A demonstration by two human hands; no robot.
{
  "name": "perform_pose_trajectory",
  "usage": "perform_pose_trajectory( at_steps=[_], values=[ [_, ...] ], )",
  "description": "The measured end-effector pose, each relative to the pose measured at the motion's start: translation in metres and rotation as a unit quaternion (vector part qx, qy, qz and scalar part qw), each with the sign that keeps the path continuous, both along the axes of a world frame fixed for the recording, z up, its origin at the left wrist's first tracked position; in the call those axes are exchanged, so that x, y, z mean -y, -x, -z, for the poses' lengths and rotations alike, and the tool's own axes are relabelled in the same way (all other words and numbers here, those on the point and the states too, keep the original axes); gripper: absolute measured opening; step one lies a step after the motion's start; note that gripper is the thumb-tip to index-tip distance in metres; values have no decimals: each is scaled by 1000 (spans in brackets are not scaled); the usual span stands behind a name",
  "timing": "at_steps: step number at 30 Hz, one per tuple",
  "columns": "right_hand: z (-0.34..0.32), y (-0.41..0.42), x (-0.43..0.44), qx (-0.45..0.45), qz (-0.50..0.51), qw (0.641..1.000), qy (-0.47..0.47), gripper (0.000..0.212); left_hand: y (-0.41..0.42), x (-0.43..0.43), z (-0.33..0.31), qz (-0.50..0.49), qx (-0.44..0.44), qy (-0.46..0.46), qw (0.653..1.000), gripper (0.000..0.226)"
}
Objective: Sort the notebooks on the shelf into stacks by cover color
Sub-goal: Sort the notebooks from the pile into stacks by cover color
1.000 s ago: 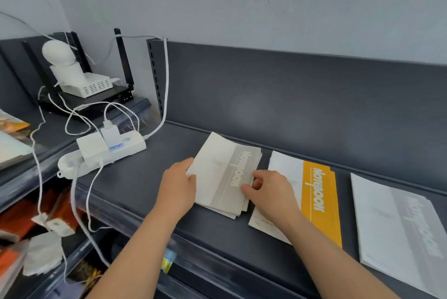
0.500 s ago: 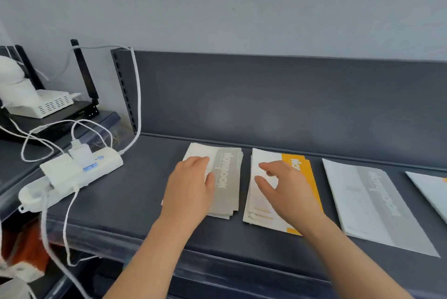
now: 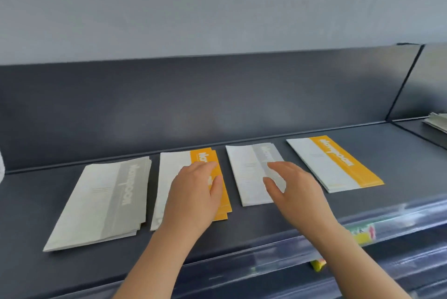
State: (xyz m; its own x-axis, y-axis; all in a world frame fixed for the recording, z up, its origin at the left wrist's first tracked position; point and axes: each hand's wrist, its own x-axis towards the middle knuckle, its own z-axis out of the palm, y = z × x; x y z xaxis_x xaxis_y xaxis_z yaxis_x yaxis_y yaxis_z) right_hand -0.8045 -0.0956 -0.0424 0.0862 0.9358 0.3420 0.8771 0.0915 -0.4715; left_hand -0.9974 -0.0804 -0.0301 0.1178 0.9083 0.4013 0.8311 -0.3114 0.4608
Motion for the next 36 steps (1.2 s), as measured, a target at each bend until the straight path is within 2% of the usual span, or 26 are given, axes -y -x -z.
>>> perform_pose_trajectory(
  at_steps=[8,20,28,36],
  values=[
    [-6,-119,32,2,81,997,0,39,-126,1,1,92,4,1,996,38],
    [-8,-342,66,48,132,990,-5,40,-353,16,7,133,40,-17,990,32],
    [-9,-443,75,26,167,986,-6,41,-450,10,6,155,52,-19,986,33],
    [-19,-526,47,18,209,977,-25,37,-542,-26,-4,193,62,-23,979,28]
  ],
)
